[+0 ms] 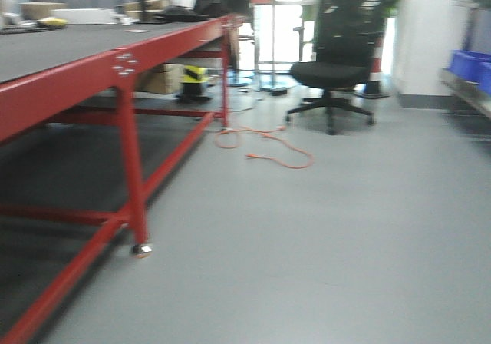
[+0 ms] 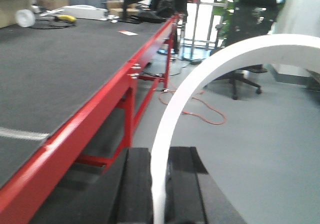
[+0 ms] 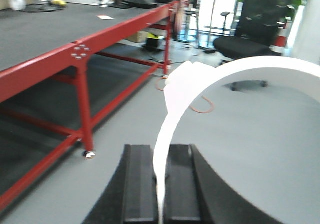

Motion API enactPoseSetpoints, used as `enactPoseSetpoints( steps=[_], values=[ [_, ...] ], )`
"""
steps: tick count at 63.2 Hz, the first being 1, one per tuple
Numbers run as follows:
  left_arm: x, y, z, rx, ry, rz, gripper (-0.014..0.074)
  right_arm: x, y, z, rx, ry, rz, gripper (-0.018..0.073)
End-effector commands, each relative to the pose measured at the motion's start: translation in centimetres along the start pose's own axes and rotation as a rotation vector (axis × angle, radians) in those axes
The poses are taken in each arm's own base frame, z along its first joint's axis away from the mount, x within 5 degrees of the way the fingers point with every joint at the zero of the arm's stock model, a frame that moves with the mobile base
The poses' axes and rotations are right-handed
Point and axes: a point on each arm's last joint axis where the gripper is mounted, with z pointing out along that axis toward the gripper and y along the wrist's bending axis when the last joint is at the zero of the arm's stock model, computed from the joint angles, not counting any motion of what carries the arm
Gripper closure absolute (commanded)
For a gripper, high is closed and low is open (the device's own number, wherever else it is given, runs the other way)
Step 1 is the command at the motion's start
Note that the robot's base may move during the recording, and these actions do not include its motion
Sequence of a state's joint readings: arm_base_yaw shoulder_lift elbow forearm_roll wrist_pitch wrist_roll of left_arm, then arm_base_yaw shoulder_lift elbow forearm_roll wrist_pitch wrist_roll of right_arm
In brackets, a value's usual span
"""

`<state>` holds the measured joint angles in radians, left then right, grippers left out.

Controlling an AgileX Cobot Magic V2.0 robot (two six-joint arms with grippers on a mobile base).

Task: Grab PVC pipe and place in blue bin
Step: 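Hold both pipe pieces while the base turns away from the table, then drive the base toward the shelf of blue bins, pieces held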

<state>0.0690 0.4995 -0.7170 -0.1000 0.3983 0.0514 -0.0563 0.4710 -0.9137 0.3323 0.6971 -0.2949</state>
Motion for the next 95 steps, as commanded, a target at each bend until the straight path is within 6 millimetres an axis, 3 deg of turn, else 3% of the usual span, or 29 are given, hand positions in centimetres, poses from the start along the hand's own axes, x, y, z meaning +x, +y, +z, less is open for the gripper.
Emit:
enactPoseSetpoints(
  steps=[1,95],
  values=[
    [-0.36,-0.01,-0.23,0.000,-0.035,-0.011,0.0707,-0.17,0.01,-0.17,0.003,-0.021,0.001,0.0728],
    [-0.38,-0.01,-0.23,0.000,-0.037,-0.011,0.0707,-0.17,0.01,-0.17,0.003,-0.021,0.001,0.0728]
  ],
)
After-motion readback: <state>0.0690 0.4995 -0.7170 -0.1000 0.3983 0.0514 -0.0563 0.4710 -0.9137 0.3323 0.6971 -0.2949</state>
